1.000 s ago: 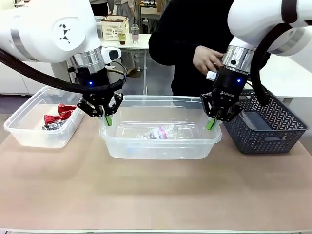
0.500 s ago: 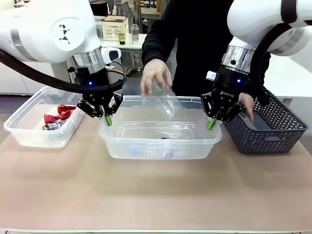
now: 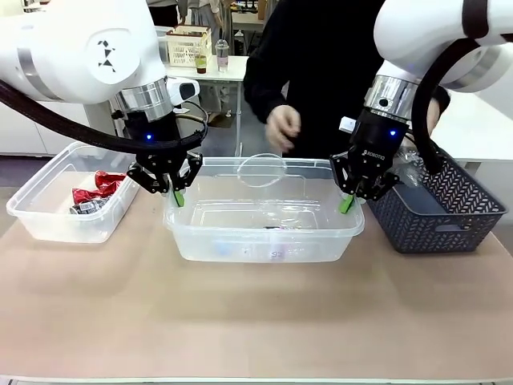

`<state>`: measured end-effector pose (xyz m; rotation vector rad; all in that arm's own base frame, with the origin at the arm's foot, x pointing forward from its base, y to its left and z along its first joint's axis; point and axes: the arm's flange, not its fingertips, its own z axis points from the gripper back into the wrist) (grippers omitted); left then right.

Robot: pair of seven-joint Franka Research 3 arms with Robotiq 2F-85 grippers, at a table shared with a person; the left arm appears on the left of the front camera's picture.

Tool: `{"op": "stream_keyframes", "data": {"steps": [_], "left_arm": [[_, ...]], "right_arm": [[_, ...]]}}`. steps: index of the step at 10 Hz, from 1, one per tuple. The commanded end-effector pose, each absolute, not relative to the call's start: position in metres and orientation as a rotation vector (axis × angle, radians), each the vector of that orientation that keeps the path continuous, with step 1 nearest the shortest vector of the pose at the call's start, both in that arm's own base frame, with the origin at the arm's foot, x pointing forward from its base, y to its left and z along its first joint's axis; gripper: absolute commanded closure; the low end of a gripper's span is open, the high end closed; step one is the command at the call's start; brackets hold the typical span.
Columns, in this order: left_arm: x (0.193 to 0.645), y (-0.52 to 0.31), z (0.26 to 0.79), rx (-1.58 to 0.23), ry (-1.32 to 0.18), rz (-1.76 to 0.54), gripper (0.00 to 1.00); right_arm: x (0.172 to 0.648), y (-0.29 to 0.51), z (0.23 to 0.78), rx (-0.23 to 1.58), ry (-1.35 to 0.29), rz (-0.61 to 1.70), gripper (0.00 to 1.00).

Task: Sort the waste into each basket.
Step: Offer the picked Organizing box to the human.

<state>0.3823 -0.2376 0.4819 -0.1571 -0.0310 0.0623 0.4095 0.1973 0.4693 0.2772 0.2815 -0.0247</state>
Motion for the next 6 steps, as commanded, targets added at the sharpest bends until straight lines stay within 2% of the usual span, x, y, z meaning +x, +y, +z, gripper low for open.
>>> {"op": "stream_keyframes", "data": {"steps": [1,6], "left_arm": [[0.3792,-0.2340,0.4815,-0.158,-0.034,0.064,0.96],[0.3792,-0.2340,0.4815,-0.158,-0.034,0.064,0.96]], "right_arm": [[0.4082,0.1949,0.4743,0.314,0.277,-0.016,0.95],[0.4082,0.1949,0.4743,0.314,0.277,-0.016,0.95]]}}
